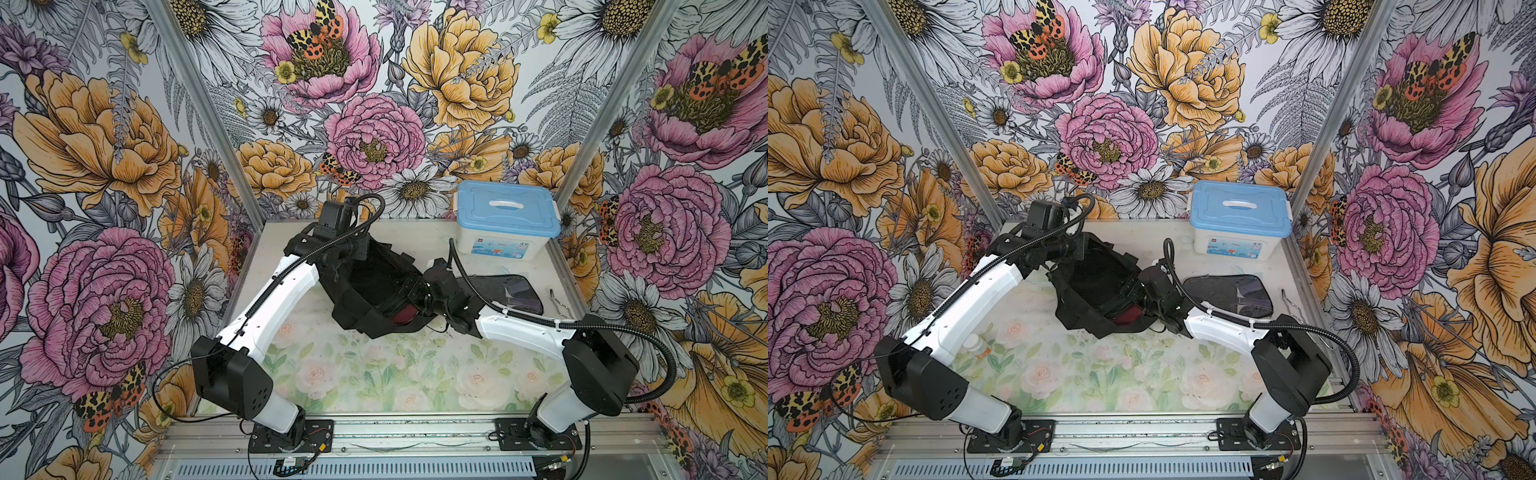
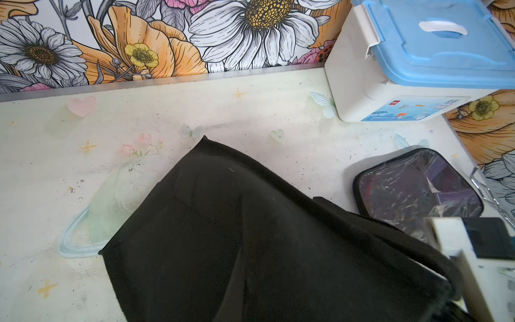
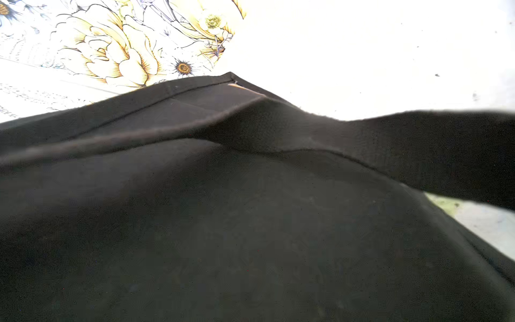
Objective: Remove the ping pong set from the canvas bag
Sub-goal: Pick up the ping pong set from the canvas bag.
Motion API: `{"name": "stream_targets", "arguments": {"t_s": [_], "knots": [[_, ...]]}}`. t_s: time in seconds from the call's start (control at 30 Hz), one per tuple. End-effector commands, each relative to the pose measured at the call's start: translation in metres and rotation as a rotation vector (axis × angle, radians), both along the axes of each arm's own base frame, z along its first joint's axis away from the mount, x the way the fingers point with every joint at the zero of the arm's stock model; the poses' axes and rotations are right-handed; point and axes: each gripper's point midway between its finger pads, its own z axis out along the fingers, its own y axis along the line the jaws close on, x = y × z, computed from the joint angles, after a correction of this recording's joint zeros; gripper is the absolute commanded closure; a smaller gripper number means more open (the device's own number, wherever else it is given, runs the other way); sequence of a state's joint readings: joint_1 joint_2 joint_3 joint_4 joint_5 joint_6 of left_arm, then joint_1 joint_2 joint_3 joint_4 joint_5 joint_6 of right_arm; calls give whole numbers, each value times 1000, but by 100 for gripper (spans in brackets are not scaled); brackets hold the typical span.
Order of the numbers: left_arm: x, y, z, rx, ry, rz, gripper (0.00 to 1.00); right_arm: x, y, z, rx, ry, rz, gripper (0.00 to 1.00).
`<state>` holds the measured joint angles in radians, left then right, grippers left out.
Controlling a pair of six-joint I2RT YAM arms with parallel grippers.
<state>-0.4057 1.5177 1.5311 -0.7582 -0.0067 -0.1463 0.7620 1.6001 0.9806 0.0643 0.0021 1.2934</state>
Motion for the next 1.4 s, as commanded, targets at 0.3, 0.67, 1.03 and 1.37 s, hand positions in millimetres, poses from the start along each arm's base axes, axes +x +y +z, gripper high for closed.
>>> {"name": "stream_targets", "arguments": {"t_s": [0.3,0.67,1.03,1.37], "knots": [[-7,-18,61,-127,-175,-75,100,14,4,6,-11,-32,-1,30],[-12,-18,61,-132,-174,-78,100,26,15,34,91,-133,15,33],[-12,-25,59,-135,-171,-87,100,24,33,49,170,-169,72,37],[-12,-32,57,-136,-170,-100,100,18,46,27,166,-65,95,41]]}}
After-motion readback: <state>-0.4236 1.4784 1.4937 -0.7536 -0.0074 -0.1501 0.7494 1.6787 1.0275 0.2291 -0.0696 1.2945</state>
